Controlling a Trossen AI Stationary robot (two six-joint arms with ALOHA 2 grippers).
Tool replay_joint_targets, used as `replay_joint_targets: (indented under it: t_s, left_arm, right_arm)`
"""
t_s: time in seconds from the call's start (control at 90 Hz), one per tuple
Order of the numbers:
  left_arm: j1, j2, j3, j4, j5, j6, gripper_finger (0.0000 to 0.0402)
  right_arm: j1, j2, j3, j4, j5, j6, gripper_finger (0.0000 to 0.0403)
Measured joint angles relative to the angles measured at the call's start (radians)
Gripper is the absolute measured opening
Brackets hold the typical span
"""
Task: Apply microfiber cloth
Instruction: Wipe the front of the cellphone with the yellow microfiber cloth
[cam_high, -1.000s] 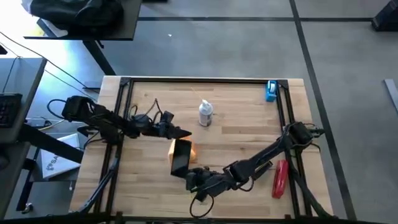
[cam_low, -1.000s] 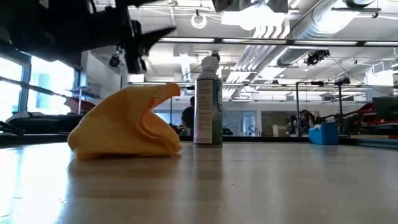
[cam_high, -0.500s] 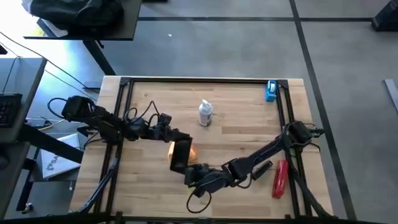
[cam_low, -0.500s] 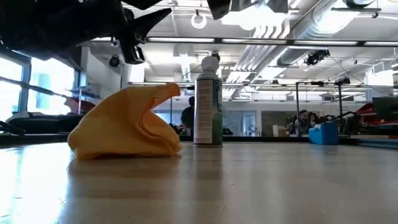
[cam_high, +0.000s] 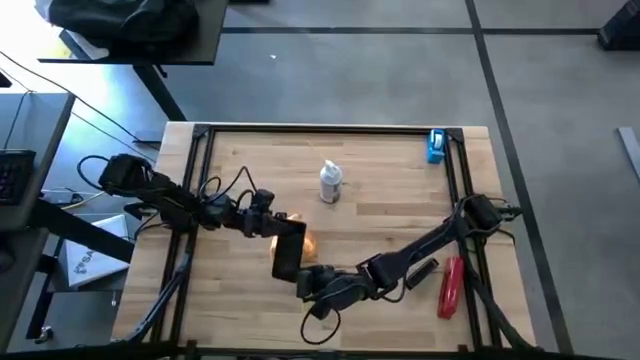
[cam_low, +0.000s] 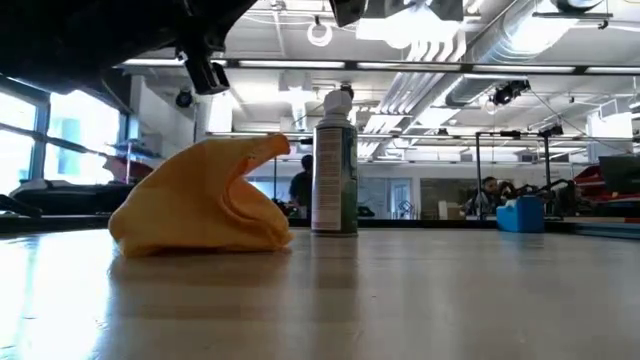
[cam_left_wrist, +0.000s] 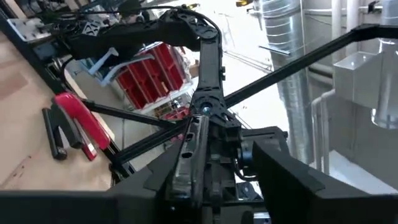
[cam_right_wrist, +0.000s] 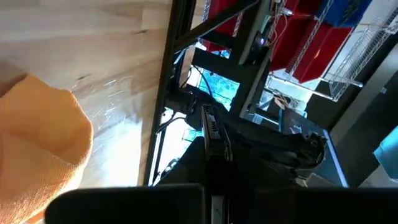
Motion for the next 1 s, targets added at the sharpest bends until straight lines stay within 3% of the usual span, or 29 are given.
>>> replay_joint_targets:
  t_s: [0.556,0.856,1.0]
  left_arm:
    - [-0.027,0.0,0.0,0.0,-0.02,0.053,0.0015]
    - [-0.015,0.0,0.0,0.007,-0.014,0.151,0.001]
    - [0.041,-0.017,0.0,0.095,0.009,0.116,0.0009]
  right_arm:
    - [0.003,0.0,0.0,-0.013,-0.002,-0.057,0.0006]
    - [0.002,0.0,0.0,-0.051,0.003,0.06,0.0052]
    - [0.008,0.0,0.0,0.044,0.057,0.124,0.0095]
